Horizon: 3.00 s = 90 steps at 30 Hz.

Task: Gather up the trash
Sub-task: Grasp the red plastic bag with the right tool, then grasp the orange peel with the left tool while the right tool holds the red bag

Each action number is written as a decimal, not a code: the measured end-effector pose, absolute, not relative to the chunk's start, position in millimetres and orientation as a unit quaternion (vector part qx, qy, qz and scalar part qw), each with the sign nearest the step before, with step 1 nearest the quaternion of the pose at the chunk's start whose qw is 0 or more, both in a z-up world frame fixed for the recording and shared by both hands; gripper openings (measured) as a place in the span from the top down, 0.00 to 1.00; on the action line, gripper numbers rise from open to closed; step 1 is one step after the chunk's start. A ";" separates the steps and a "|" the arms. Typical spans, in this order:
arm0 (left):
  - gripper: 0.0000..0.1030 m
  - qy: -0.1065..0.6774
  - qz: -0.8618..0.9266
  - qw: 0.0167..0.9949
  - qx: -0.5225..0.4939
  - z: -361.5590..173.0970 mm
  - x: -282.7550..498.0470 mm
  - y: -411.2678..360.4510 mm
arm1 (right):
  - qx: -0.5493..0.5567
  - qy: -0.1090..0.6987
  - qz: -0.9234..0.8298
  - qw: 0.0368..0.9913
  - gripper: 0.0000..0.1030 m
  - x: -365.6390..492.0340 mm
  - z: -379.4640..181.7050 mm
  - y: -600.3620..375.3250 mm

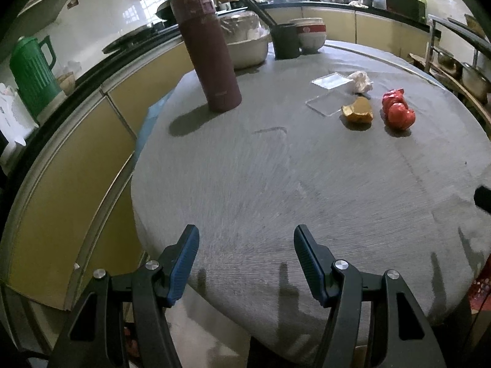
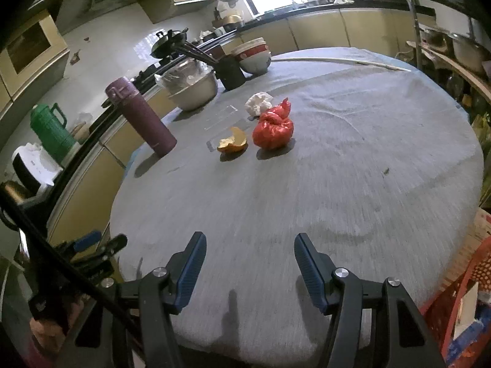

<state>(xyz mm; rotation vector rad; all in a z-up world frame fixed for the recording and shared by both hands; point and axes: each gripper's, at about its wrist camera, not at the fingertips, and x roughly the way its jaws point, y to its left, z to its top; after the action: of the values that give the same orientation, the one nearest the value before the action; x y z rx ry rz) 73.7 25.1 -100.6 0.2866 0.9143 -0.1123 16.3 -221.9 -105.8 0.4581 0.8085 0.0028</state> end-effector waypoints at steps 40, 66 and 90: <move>0.37 0.477 -0.154 0.863 0.071 -98.3 167.5 -38.5 | 0.281 0.381 -0.020 0.881 0.60 153.3 -127.9 -288.4; 0.73 0.514 -0.151 0.839 -0.098 -137.2 229.2 -124.1 | 0.302 0.381 0.000 0.874 0.60 44.4 -142.2 -296.2; 0.94 0.420 -0.180 0.889 0.013 -56.9 112.8 -81.6 | 0.271 0.329 0.013 0.905 0.60 -0.3 -98.7 -271.8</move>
<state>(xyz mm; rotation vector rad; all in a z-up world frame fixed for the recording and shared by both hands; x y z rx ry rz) 112.8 -81.6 -56.9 0.0272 0.8726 -0.3748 -0.3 -271.8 -98.7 0.5595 0.6793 0.0263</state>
